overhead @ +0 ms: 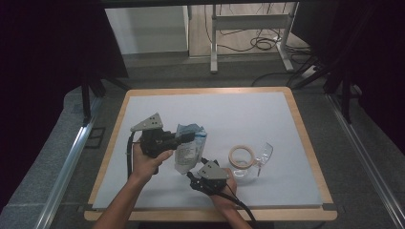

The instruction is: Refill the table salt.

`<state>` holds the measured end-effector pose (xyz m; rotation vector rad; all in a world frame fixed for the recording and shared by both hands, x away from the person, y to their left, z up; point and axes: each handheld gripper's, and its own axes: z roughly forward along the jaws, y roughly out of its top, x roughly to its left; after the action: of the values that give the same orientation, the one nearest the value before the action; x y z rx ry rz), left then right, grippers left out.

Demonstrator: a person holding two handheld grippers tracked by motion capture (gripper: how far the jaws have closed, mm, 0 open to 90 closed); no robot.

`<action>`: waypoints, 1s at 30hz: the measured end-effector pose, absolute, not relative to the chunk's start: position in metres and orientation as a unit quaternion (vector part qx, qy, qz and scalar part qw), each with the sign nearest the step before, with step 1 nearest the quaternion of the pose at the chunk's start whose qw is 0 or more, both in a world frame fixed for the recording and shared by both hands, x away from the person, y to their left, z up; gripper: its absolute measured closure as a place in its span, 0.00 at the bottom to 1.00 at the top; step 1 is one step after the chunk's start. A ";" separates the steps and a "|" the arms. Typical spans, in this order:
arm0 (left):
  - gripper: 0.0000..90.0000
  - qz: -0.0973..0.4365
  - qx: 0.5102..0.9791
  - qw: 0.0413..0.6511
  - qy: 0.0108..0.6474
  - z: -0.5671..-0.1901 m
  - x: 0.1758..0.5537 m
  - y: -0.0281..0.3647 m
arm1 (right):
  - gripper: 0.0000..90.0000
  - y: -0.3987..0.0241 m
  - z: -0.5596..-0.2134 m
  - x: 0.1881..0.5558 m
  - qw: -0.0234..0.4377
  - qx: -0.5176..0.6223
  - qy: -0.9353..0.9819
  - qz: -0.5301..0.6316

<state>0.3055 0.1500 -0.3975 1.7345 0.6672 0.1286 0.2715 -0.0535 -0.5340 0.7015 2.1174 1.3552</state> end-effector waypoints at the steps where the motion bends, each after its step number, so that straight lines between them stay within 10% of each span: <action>1: 1.00 0.053 0.747 0.597 0.287 -0.398 0.306 0.149 | 0.43 -0.053 -0.534 0.271 0.262 0.259 0.783 0.501; 30: 1.00 0.024 0.769 0.582 0.263 -0.396 0.320 0.108 | 0.43 -0.072 -0.534 0.263 0.253 0.273 0.773 0.513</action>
<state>0.3200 0.1079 -0.3959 1.7964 0.6136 0.0552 0.2627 -0.0717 -0.5342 0.7427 2.1020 1.3947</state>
